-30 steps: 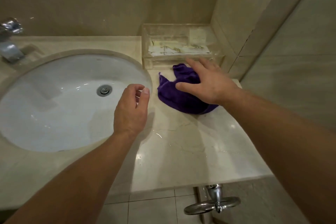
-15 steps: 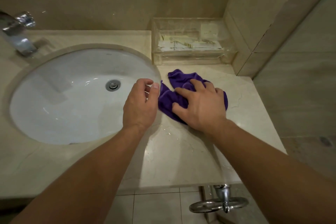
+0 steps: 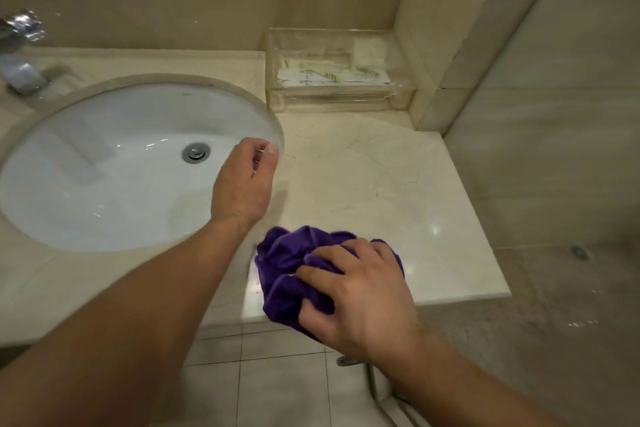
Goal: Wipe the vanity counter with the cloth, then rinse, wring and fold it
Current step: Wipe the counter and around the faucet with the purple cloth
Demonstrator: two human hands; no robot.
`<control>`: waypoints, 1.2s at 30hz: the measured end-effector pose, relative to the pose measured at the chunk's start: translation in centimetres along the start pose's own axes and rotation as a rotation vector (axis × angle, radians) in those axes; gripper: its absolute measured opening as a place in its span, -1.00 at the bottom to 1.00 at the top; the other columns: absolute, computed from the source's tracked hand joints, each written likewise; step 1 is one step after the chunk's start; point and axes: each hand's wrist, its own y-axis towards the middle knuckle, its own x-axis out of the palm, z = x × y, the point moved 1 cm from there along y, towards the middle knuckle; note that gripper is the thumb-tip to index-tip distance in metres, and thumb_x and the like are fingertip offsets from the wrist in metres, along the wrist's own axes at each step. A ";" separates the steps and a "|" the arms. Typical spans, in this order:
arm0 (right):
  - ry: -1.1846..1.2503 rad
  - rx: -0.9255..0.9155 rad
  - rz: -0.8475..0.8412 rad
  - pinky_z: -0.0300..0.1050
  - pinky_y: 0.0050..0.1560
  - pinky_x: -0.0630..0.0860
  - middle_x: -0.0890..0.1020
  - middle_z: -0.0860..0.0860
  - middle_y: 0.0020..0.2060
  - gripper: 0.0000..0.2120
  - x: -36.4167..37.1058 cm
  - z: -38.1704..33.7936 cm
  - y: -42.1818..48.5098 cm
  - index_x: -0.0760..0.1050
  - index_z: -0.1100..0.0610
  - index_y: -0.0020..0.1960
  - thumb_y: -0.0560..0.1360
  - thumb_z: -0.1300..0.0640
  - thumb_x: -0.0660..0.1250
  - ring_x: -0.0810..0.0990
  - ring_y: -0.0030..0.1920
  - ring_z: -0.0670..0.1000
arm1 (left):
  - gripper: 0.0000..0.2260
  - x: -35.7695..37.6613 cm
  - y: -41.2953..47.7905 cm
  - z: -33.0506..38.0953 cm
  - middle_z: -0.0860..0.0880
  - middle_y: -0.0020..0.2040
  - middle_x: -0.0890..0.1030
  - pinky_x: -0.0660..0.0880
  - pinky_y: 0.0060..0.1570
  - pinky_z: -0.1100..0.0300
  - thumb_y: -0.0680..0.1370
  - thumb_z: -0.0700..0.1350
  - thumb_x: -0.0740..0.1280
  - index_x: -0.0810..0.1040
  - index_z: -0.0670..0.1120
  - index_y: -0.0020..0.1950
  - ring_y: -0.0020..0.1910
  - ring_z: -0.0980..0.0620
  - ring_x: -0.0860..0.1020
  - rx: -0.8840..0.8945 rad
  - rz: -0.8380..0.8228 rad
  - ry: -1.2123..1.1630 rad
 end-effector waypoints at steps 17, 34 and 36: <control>-0.074 0.310 0.153 0.05 0.19 0.46 0.61 -0.02 0.20 -0.49 -8.1 14.6 1.7 0.43 -0.10 0.42 0.55 -0.26 0.11 0.57 0.16 0.08 | -0.70 0.7 -0.3 0.4 0.01 0.03 0.55 0.33 -0.02 0.12 0.66 0.08 0.21 0.52 -0.11 0.21 -0.02 0.03 0.48 0.061 0.056 0.113; -0.031 0.460 -0.091 0.22 0.48 0.20 0.32 0.00 0.54 -0.35 -1.2 4.6 3.9 0.20 -0.26 0.52 0.49 -0.45 0.05 0.20 0.54 0.20 | -0.75 0.7 0.2 -0.1 0.06 -0.02 0.58 0.33 -0.04 0.16 0.62 0.19 0.15 0.47 0.05 0.07 -0.02 0.06 0.53 0.012 -0.032 0.024; -0.023 0.402 -0.084 0.25 0.44 0.19 0.34 0.03 0.52 -0.38 -0.1 1.2 5.0 0.24 -0.24 0.50 0.49 -0.42 0.08 0.21 0.52 0.23 | -0.77 0.6 0.2 -0.1 0.05 -0.01 0.59 0.34 -0.04 0.17 0.63 0.17 0.15 0.46 0.06 0.06 -0.02 0.06 0.53 0.042 -0.046 0.043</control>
